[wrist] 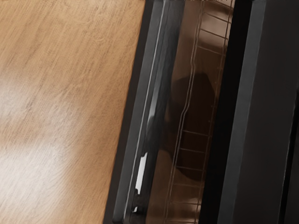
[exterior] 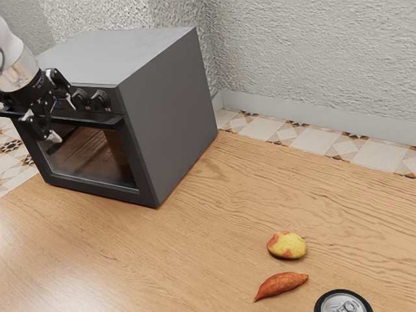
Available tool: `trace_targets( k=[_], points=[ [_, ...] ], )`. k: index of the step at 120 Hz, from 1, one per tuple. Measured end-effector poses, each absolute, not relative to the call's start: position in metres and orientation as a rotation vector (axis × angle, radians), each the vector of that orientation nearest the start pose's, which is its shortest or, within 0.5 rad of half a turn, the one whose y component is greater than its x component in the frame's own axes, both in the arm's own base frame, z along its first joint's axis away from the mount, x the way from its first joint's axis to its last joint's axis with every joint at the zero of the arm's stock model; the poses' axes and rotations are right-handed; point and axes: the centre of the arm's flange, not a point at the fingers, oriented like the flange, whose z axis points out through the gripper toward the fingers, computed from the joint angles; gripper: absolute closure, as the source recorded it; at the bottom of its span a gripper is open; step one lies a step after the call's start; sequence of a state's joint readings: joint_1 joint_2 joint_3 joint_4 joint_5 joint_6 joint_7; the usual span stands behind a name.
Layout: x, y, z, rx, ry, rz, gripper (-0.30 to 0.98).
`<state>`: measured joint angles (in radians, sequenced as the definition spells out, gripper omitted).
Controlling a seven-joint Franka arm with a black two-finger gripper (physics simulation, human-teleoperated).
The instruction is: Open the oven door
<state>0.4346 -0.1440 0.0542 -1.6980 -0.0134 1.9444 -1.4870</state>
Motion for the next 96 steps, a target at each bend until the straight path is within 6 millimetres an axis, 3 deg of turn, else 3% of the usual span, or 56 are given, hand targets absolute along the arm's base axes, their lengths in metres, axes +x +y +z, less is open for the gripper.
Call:
trace_targets(
  k=[82,96],
  points=[
    [0.473,0.269,0.639,1.649,2.381,0.487,0.0],
    [0.464,0.261,0.637,1.654,2.366,0.486,0.0]
  ],
)
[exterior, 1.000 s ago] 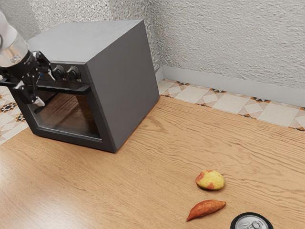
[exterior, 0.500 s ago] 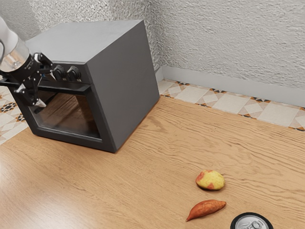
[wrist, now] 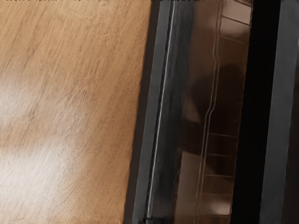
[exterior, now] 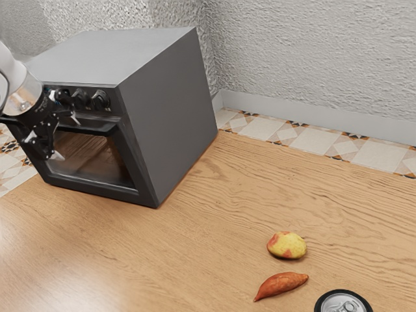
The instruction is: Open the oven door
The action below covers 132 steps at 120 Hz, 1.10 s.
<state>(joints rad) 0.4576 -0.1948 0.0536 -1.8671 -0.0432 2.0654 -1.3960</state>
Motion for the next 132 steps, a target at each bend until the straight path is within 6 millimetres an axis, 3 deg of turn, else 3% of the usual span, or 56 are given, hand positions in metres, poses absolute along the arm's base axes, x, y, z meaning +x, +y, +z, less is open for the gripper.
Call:
trace_targets(
  k=[13,36,58,66,72,80,89,95,112,132],
  points=[
    [0.451,0.238,0.635,1.685,2.33,0.49,0.0],
    [0.418,0.227,0.626,1.673,2.329,0.489,0.0],
    [0.369,0.221,0.641,1.608,2.328,0.555,0.0],
    [0.349,0.219,0.656,1.571,2.326,0.602,0.0],
    [0.368,0.192,0.688,1.623,2.268,0.65,0.0],
    [0.426,0.122,0.736,1.75,2.13,0.653,0.0],
    [0.463,0.034,0.758,1.856,2.008,0.542,0.0],
    [0.478,0.0,0.762,1.868,2.012,0.421,0.0],
    [0.502,-0.026,0.697,1.851,2.237,0.107,0.0],
    [0.505,-0.025,0.673,1.713,2.432,-0.011,0.0]
  ],
)
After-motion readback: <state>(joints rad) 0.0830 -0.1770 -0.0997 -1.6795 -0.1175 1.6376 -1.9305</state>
